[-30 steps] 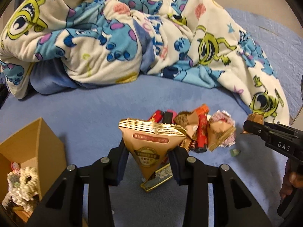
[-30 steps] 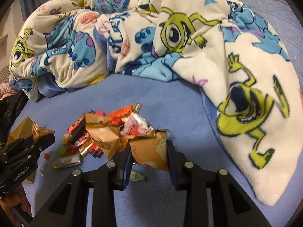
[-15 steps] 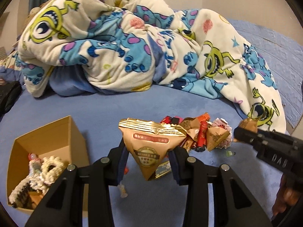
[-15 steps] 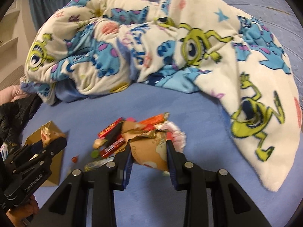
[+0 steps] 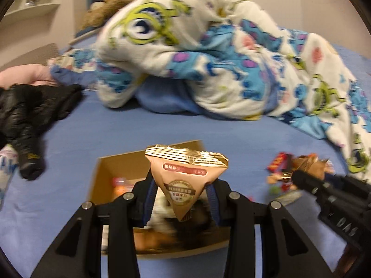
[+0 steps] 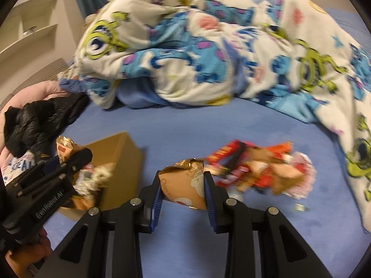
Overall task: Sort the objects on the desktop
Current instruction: 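Carry both held packets over the cardboard box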
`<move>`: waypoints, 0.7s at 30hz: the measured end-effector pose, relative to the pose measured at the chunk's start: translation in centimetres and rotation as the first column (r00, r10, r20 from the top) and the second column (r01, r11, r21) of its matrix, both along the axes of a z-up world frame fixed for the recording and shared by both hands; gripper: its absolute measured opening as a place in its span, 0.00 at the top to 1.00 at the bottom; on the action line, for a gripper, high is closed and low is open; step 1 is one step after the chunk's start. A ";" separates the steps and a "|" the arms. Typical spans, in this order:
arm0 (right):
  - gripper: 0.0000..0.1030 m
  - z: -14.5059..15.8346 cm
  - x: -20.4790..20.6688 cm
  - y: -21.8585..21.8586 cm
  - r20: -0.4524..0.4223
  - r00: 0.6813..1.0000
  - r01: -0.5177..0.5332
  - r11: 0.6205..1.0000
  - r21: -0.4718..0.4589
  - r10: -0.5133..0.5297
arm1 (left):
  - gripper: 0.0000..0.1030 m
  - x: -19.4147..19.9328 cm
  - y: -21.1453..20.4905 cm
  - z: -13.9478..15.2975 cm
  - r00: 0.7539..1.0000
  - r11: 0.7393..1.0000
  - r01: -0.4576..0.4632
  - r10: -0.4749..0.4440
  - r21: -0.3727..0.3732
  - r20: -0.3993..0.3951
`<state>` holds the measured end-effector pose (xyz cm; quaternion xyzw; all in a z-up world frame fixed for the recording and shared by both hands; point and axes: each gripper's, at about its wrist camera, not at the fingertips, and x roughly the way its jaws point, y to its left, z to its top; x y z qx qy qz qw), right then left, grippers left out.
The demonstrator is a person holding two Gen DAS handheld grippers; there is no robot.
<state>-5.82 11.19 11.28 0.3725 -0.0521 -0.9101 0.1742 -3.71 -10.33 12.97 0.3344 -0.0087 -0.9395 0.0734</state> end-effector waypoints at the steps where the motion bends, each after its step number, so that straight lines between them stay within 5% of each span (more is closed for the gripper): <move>1: 0.68 0.2 0.0 -0.8 -0.004 1.000 -0.015 1.000 -0.003 0.015 | 0.61 0.2 -1.0 -0.1 1.000 1.000 -0.022 0.022 -0.010 0.005; 7: 0.68 1.3 -0.2 -7.9 -0.018 0.992 -0.128 0.991 -0.029 0.128 | 0.61 1.7 -6.7 -0.4 0.990 0.989 -0.141 0.141 0.036 0.014; 21: 0.68 -0.5 -0.3 -14.7 0.026 0.971 -0.237 0.971 -0.010 0.237 | 0.61 1.8 -9.3 -3.1 0.985 0.983 -0.168 0.163 0.078 0.065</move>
